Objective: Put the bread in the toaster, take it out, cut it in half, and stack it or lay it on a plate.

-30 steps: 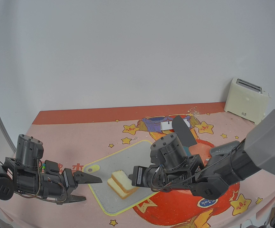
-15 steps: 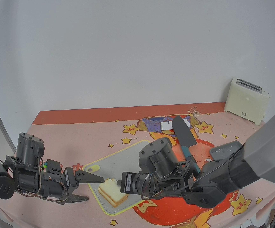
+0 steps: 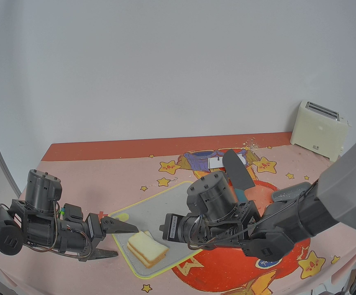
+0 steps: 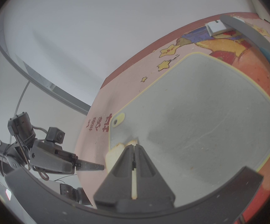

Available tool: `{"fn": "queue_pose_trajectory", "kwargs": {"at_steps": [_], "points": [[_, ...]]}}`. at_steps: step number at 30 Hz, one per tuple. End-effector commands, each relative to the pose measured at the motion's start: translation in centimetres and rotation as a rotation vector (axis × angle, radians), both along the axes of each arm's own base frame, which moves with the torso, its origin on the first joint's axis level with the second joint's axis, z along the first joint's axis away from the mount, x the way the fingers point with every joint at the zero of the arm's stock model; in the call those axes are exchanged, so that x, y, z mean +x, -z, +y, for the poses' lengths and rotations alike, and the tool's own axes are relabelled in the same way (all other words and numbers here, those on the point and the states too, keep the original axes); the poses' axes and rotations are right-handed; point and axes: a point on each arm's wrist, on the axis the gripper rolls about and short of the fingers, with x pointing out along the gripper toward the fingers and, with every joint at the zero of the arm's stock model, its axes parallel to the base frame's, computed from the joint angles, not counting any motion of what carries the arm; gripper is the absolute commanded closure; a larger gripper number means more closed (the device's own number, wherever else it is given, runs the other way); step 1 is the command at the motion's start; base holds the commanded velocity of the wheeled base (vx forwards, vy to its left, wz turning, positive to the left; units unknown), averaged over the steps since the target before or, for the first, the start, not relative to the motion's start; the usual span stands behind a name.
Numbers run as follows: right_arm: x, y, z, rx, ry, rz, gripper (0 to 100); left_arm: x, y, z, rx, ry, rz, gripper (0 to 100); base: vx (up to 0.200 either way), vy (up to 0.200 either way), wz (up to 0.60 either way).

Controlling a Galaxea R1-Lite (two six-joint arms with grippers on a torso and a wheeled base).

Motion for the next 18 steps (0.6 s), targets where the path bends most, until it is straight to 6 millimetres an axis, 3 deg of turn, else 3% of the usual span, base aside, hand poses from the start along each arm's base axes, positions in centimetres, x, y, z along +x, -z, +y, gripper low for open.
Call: {"fn": "queue_pose_trajectory", "kwargs": {"at_steps": [1,18], "points": [[-0.1,0.9,0.3,-0.015,-0.008,0.013,100,0.5,0.5,-0.2,-0.007,-0.014,0.021,0,0.000,0.000,0.00],[-2.4,0.8,1.6,-0.016,-0.071,0.019,100,-0.3,1.3,-0.4,-0.003,-0.004,0.048,0,0.000,0.000,0.00]]}}
